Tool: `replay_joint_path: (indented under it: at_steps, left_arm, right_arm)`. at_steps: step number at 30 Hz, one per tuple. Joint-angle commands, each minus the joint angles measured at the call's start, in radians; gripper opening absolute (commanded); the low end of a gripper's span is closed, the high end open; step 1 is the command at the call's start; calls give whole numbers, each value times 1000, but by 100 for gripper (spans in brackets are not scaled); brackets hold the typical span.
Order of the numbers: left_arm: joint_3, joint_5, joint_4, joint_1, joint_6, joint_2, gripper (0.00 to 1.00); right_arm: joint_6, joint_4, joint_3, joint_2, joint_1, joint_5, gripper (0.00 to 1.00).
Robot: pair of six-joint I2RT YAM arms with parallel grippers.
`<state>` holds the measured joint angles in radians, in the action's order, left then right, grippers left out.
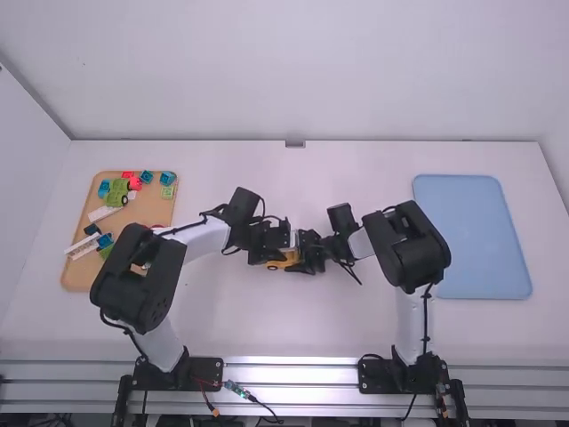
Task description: Assemble lego blocks to make yellow taxi
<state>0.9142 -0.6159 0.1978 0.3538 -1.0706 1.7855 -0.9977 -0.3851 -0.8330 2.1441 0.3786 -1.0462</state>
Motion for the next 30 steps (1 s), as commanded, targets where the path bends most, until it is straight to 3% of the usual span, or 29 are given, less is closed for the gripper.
replay_joint_path:
  at_steps: [1, 17, 21, 24, 25, 26, 27, 30]
  left_arm:
    - [-27, 20, 32, 31, 8, 19, 2]
    - [19, 52, 63, 55, 26, 90, 2]
    - [39, 42, 84, 61, 27, 73, 8]
    - [53, 39, 87, 59, 35, 69, 24]
    - [58, 40, 86, 56, 53, 67, 41]
    - [61, 47, 85, 56, 67, 64, 76]
    - [66, 62, 88, 56, 91, 60, 99]
    - [117, 119, 166, 57, 129, 18, 99]
  right_arm:
    - [22, 1, -26, 21, 2, 22, 47]
    - [18, 0, -24, 21, 0, 22, 46]
    - [18, 0, -24, 21, 0, 21, 46]
    - [18, 1, -24, 21, 0, 22, 46]
    - [17, 3, -24, 21, 0, 23, 46]
    - [17, 5, -24, 21, 0, 24, 46]
    - [17, 5, -24, 21, 0, 26, 46]
    - [17, 8, -24, 21, 0, 29, 46]
